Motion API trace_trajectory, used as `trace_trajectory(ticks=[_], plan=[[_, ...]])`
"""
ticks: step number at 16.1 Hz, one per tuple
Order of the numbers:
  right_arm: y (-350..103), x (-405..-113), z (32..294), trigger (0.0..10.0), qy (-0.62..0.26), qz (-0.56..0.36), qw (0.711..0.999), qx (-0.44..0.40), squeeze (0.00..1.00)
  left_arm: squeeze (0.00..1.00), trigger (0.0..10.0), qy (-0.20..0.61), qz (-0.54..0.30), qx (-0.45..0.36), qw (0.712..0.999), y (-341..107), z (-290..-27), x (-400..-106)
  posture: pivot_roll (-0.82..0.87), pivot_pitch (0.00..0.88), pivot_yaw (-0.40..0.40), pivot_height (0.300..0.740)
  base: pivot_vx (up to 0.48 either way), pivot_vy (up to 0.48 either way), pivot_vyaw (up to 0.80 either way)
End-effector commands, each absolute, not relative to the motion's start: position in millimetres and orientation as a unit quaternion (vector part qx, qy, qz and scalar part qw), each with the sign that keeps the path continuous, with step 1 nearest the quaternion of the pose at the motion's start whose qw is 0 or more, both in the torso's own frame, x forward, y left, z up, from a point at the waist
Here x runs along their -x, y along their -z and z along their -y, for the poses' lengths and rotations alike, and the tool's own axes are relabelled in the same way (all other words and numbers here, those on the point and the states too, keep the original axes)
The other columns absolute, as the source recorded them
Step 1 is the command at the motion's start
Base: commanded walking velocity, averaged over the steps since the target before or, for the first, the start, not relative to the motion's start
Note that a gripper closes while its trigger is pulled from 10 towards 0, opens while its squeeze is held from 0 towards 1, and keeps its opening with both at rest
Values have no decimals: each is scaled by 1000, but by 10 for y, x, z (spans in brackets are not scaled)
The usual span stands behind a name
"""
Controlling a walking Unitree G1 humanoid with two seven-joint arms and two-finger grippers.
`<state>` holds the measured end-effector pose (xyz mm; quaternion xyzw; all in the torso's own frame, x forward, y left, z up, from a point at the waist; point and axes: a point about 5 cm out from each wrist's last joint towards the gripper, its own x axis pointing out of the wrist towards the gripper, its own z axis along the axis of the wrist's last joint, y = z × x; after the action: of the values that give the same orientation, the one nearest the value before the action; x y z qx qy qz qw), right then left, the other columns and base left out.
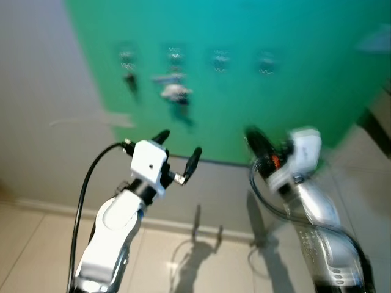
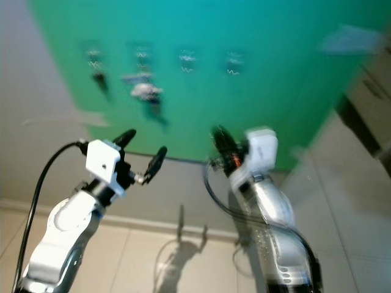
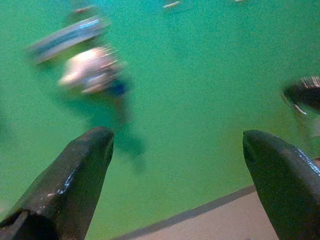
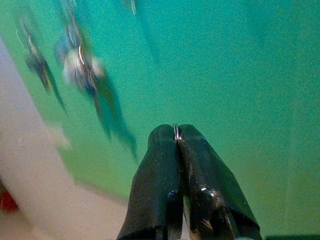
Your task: Hang keys on a hook
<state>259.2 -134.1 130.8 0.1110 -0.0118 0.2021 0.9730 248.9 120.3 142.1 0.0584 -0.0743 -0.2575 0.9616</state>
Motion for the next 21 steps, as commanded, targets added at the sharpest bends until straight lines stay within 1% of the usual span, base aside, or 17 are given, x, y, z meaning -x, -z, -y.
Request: trace_trajectory(ticks=[1,5,9,13,17,21], plan=[[-1447,-2558,1216,10000,-224,33,968,-108,0,0,10000,261,72,-64,961,-1404,-1234,-2455,33,0,27,740,0,0,0],[-1449,-2497,1125,10000,-250,24,961,-114,0,0,10000,273,67,-65,958,-1379,-1191,-2401,28,0,33,740,0,0,0],[-1570,-2566,1109,10000,-260,41,958,-117,0,0,10000,269,66,-66,959,-1375,-1179,-2397,30,0,24,740,0,0,0],[-1729,-2698,1043,10000,-281,65,949,-128,0,0,10000,270,70,-63,958,-1398,-1157,-2408,39,0,11,740,0,0,0],[-1862,-2802,950,10000,-331,78,931,-132,0,0,10000,281,77,-59,955,-1435,-1105,-2422,42,0,9,740,0,0,0],[-2037,-3026,885,10000,-325,100,935,-105,0,0,10000,285,81,-59,953,-1456,-1072,-2421,45,0,7,740,0,0,0]])
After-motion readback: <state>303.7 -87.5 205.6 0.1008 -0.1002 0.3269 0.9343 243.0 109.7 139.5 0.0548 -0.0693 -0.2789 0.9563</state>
